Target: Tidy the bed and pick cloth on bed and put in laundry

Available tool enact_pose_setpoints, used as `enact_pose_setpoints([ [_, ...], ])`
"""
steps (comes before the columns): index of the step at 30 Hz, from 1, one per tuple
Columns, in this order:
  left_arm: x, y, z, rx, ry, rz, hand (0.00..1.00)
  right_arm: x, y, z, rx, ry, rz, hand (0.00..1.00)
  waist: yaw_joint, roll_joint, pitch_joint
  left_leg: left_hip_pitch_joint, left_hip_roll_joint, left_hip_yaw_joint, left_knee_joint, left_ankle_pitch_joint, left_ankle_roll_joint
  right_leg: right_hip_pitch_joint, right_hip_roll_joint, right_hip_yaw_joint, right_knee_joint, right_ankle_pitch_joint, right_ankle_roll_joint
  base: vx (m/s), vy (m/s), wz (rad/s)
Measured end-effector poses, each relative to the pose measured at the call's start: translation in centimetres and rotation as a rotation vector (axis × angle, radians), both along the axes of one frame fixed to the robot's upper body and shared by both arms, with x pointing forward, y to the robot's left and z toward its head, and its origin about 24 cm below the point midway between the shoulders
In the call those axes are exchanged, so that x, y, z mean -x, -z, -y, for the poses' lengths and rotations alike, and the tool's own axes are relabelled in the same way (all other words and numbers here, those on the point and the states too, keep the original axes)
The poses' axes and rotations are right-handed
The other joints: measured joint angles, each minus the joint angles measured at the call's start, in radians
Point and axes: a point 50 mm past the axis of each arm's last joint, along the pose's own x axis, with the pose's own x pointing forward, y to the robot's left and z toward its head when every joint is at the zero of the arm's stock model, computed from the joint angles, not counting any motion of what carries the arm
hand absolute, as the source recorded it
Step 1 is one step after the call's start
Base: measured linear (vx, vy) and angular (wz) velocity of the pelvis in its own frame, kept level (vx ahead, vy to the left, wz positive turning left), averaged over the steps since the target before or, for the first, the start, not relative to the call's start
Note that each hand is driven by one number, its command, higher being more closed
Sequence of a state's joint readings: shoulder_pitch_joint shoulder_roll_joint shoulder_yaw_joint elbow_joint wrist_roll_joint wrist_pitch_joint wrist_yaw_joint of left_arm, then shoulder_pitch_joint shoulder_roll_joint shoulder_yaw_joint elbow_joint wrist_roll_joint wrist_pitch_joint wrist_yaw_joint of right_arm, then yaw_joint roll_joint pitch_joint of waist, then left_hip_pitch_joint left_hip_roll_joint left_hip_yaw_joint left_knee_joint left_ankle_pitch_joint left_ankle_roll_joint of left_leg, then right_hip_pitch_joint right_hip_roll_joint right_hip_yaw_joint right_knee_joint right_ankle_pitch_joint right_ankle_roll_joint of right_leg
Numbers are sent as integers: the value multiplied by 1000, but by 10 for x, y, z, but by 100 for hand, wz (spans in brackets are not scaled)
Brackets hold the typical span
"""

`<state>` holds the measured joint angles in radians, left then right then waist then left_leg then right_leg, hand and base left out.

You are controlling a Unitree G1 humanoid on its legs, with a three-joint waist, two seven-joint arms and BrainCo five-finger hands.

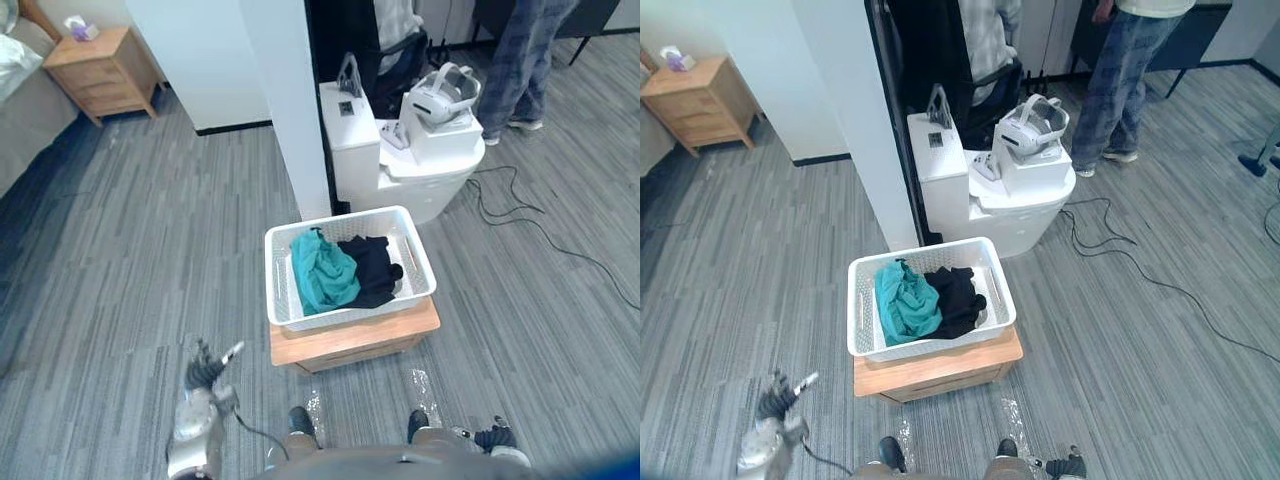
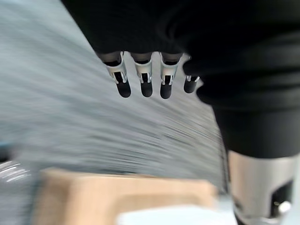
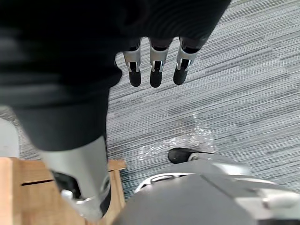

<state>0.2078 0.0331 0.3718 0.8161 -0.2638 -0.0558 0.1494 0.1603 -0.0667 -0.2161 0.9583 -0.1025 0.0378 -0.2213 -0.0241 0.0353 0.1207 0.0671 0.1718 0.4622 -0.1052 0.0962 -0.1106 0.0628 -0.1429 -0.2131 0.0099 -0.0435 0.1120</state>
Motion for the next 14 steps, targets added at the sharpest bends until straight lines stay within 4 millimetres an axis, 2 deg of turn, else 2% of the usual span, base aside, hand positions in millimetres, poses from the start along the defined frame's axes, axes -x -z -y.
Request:
enact_pose_setpoints([
  [3,30,16,16,92,-51,-115,0,2,0,0,-11,38,4,0,13,-2,-12,5,5,2,0,-4,-5,0,1,-1,0,-6,-2,21,-8,-1],
  [6,52,24,28,149,-61,-200,0,1,1,0,-40,114,24,0,17,-3,-20,13,6,5,0,-8,-9,14,1,0,-1,-11,-3,58,-8,0],
  [8,56,24,27,134,-33,-231,0,1,1,0,-56,152,36,0,19,-1,-22,26,6,16,0,-13,-11,16,2,7,-1,-12,-3,36,1,-12],
  [14,52,25,28,95,82,-273,0,-13,0,-7,-114,213,95,0,18,10,-32,38,6,28,0,-21,-15,16,8,29,-2,-12,-4,21,-5,-11],
])
